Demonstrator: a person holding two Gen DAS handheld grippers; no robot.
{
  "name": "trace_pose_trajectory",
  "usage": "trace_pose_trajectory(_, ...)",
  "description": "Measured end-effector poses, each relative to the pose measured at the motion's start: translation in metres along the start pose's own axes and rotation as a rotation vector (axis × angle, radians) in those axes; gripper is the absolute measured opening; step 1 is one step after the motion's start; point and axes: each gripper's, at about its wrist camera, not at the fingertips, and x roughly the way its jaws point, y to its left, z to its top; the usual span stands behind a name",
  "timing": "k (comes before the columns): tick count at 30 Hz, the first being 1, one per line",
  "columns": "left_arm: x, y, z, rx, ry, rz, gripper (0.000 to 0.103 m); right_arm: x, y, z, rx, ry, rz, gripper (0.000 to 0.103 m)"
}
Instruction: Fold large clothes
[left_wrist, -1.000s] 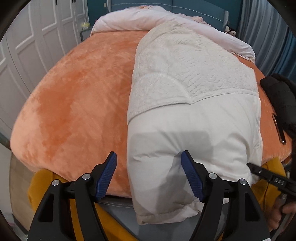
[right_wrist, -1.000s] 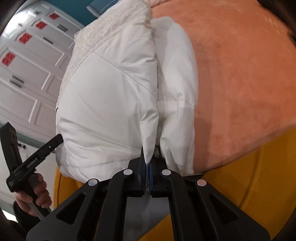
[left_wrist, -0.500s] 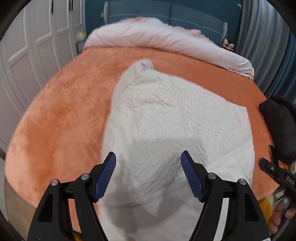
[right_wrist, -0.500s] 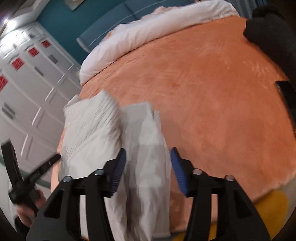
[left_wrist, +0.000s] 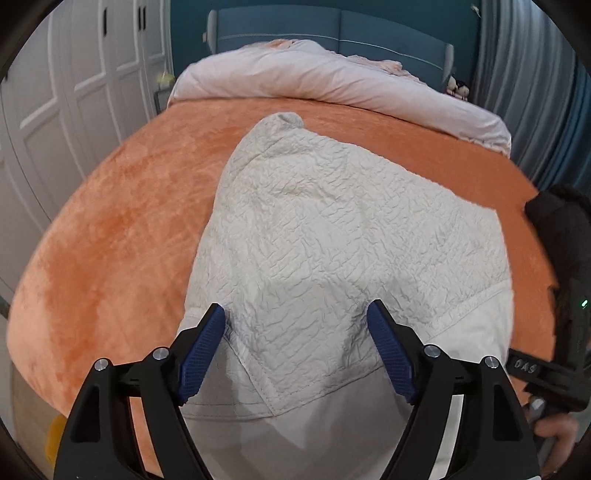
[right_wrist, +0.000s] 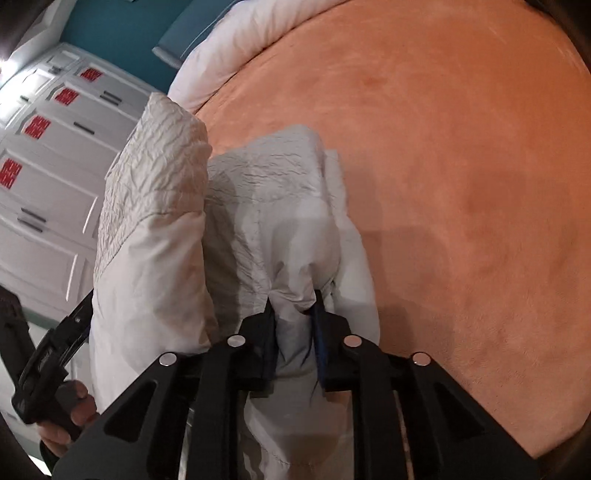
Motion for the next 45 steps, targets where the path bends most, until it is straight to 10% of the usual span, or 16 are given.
trace_pose_trajectory(5, 0.002, 0.003, -0.001, -0.015, 0.003, -0.003, 0.077, -0.039, 0.032, -0.007, -0.071, -0.115, -0.144, 0.026)
trace_pose_trajectory(9, 0.002, 0.002, -0.002, -0.014, -0.003, 0.003, 0.077, -0.083, 0.057, -0.011, -0.093, -0.260, -0.052, 0.059)
trace_pose_trajectory(13, 0.002, 0.000, -0.002, -0.022, -0.005, 0.013, 0.077, -0.057, 0.072, -0.001, -0.133, -0.163, -0.047, 0.066)
trace_pose_trajectory(14, 0.001, 0.000, -0.003, -0.023, -0.004, 0.013, 0.077, -0.046, 0.074, 0.000, -0.145, -0.131, -0.068, 0.061)
trace_pose_trajectory(15, 0.001, 0.001, -0.004, -0.020, 0.000, 0.012, 0.077, -0.034, 0.075, -0.001, -0.144, -0.094, -0.060, 0.032)
trace_pose_trajectory(18, -0.005, 0.006, -0.006, -0.020, 0.006, 0.009, 0.078, -0.053, 0.084, -0.006, -0.119, -0.132, 0.074, 0.008)
trace_pose_trajectory(23, -0.015, 0.011, -0.013, -0.057, 0.025, -0.058, 0.085, -0.099, 0.089, -0.023, -0.195, -0.242, 0.064, 0.004)
trace_pose_trajectory(28, -0.018, -0.005, -0.028, 0.026, 0.011, -0.035, 0.089, -0.040, 0.014, -0.037, -0.057, -0.098, -0.049, 0.004)
trace_pose_trajectory(37, -0.022, 0.040, -0.019, -0.128, 0.035, -0.005, 0.087, -0.045, 0.057, -0.034, -0.136, -0.082, -0.157, 0.006)
trace_pose_trajectory(45, -0.004, 0.042, -0.025, -0.163, 0.068, -0.014, 0.089, -0.099, 0.121, -0.008, -0.274, -0.358, -0.304, 0.017)
